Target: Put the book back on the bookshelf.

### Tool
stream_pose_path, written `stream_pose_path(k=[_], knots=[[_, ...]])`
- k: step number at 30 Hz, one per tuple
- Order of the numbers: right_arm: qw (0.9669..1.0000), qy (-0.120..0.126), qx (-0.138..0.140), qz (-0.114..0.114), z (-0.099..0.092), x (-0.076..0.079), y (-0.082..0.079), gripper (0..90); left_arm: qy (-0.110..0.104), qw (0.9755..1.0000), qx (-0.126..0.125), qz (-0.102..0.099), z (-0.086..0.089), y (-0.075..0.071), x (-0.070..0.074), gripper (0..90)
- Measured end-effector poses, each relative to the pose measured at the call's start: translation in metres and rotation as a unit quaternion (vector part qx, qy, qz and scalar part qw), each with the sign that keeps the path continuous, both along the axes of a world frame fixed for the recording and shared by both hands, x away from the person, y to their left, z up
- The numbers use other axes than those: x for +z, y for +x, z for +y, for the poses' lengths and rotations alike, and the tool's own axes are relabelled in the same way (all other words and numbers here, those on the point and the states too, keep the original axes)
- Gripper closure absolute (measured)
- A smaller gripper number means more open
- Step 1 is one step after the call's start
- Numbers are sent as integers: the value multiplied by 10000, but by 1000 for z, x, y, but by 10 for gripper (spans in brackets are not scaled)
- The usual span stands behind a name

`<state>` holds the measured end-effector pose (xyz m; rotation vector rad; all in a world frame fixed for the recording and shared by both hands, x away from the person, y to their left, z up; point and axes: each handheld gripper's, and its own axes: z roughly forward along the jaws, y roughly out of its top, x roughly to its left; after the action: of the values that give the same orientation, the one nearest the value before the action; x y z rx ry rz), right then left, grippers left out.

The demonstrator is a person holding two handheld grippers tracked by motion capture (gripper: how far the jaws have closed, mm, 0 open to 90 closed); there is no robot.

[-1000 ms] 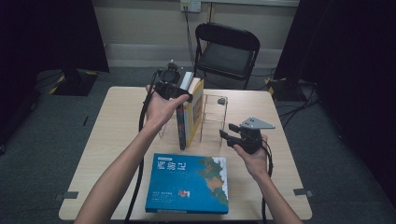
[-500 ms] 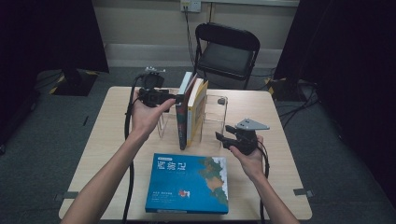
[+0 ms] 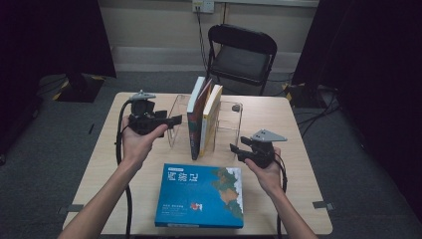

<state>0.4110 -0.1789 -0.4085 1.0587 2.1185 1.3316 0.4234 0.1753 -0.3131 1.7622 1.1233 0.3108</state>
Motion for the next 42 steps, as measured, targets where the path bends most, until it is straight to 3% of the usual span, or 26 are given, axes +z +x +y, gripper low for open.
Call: stream_pose_path(k=[2,4,6,9,10,11,13,17,24,25,28,30,31,36,40,42], knots=[[10000,-7,35,-43,0,1,-4,487,61,9999,-10,83,7,-8,-19,362],[10000,-12,35,-64,0,1,-6,496,93,9998,-53,159,9,-10,-26,368],[9999,97,100,-68,-2,4,-11,536,85,9997,-95,228,17,-19,-43,382],[9998,48,186,-74,-3,3,-22,543,42,9995,-103,293,27,-27,-60,417],[9998,48,186,-74,-3,3,-22,543,42,9995,-103,293,27,-27,-60,428],[9997,-6,232,-34,-4,-1,-29,537,108,9989,-144,427,31,-30,-71,442],[9997,-36,227,30,-6,-5,-34,524,72,9984,-168,538,34,-33,-79,452],[9995,-45,292,135,-8,-12,-43,484,147,9977,-204,633,36,-43,-92,463],[9984,-172,467,275,-4,-20,-54,401,213,9959,-361,797,35,-65,-106,455],[9978,-191,551,299,-2,-23,-56,373,354,9953,-434,789,32,-71,-110,451],[9968,-242,654,392,4,-30,-55,347,472,9942,-540,799,29,-74,-115,414],[9964,-234,696,431,7,-33,-54,329,389,9931,-581,939,26,-75,-121,397],[9963,-269,688,435,9,-35,-54,317,491,9922,-604,973,22,-76,-125,394],[9961,-160,703,514,9,-40,-51,288,473,9926,-627,923,20,-74,-127,386],[9955,-107,759,556,11,-42,-47,282,200,9916,-728,1048,21,-73,-132,381],[9953,-77,785,569,11,-43,-46,283,240,9918,-732,1023,19,-74,-132,366]])
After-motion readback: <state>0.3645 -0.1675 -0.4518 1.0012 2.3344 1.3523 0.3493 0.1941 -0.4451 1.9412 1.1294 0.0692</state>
